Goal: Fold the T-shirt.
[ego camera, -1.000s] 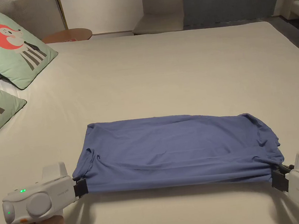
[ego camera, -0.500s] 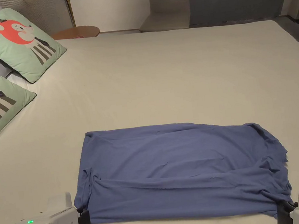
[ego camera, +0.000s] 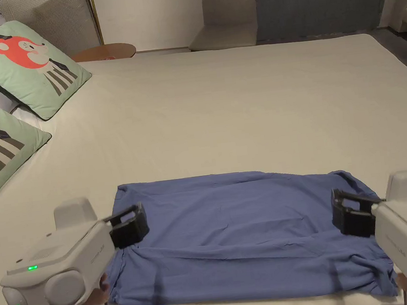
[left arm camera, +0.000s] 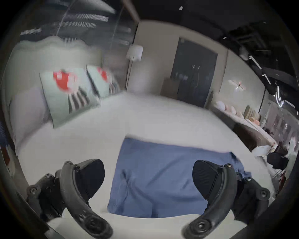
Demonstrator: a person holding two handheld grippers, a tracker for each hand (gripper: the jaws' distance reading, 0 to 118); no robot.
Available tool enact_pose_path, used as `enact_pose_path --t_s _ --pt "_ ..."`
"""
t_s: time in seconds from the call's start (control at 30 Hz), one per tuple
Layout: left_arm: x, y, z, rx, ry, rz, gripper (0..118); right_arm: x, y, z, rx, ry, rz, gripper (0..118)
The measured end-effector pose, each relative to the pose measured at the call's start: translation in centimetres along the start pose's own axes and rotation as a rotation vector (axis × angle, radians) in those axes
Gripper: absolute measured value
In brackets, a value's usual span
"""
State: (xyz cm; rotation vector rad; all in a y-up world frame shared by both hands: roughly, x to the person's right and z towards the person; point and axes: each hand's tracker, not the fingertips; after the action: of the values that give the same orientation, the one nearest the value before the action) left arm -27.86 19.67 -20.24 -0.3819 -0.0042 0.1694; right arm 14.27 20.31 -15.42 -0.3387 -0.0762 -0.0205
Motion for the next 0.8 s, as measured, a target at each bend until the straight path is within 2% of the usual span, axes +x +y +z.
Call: enact_pose_path --t_s 0.13,0.23,0.3,0.33,0.37,0.4,0.43,0.47,0.5,0.53,0.57,0.8 --pt "3.6 2.8 2.1 0.197 0.005 -0.124 109 -2.5 3.6 1.6 0.154 -0.013 0.036 109" --pt "4.9 3.5 2.7 0.263 -0.021 -0.174 105 -3.2 4.2 1.4 0.205 -0.031 0.047 109" --pt "5.5 3.5 2.9 0.272 -0.018 -0.18 94 -3.4 4.0 1.0 0.229 -0.031 0.046 105" --pt "5.6 3.4 2.9 0.288 -0.026 -0.185 76 -3.5 4.0 0.9 0.237 -0.034 0.044 98" --pt "5.8 3.2 2.8 0.297 -0.026 -0.179 76 -3.6 4.0 0.9 0.249 -0.037 0.044 98" --pt "5.9 3.2 2.7 0.294 -0.026 -0.182 71 -3.7 4.0 0.8 0.256 -0.042 0.043 94" --pt "6.0 3.2 2.5 0.289 -0.024 -0.185 59 -3.9 3.9 1.0 0.26 -0.046 0.046 86" --pt "6.0 3.1 2.2 0.28 -0.022 -0.184 41 -3.9 3.9 0.8 0.262 -0.048 0.045 69" --pt "5.9 3.0 1.9 0.275 -0.03 -0.185 19 -3.9 3.9 0.6 0.264 -0.048 0.045 48" --pt "5.8 3.0 1.6 0.267 -0.049 -0.18 0 -3.9 3.9 0.3 0.266 -0.053 0.048 12" --pt "5.6 3.0 1.3 0.265 -0.058 -0.173 0 -3.8 3.5 -0.4 0.263 -0.051 0.052 1" --pt "4.6 4.8 -3.1 0.156 -0.04 -0.157 0 -3.6 3.8 -2.3 0.246 -0.046 0.048 0"
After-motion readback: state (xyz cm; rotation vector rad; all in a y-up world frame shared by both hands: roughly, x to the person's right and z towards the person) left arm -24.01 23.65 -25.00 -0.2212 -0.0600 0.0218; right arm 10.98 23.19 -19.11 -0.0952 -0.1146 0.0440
